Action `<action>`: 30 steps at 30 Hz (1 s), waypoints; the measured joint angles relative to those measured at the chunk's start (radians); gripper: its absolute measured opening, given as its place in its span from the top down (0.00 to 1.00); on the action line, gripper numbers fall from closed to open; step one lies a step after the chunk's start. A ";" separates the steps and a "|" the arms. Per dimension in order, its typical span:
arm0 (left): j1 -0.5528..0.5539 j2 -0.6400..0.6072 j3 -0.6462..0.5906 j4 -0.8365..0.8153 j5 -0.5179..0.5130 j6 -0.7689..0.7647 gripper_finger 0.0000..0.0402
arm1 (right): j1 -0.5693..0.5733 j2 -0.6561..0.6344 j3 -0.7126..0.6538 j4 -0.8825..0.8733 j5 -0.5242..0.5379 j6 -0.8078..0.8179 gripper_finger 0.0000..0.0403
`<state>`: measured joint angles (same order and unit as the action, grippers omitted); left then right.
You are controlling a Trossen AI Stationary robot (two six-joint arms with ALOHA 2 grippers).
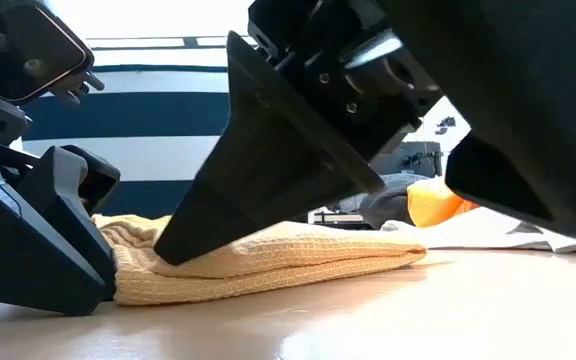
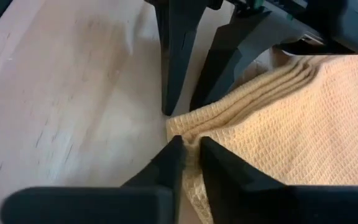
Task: Fold towel
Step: Fold the yellow kitchen towel
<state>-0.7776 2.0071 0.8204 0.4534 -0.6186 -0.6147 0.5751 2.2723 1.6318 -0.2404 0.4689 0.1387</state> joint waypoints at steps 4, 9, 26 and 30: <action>0.001 0.000 0.000 0.003 0.000 0.000 0.81 | -0.001 0.000 0.014 -0.021 -0.002 0.000 0.98; 0.002 0.000 0.000 0.003 -0.001 0.000 0.81 | -0.004 0.000 0.051 -0.027 -0.003 0.007 0.99; 0.004 0.000 -0.001 0.003 0.003 -0.004 0.81 | -0.014 0.011 0.100 -0.063 -0.008 0.061 0.99; 0.004 0.000 -0.001 0.003 0.004 -0.007 0.81 | -0.013 0.019 0.100 -0.060 -0.023 0.063 0.99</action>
<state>-0.7738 2.0071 0.8196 0.4561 -0.6144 -0.6222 0.5617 2.2913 1.7321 -0.3000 0.4464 0.2012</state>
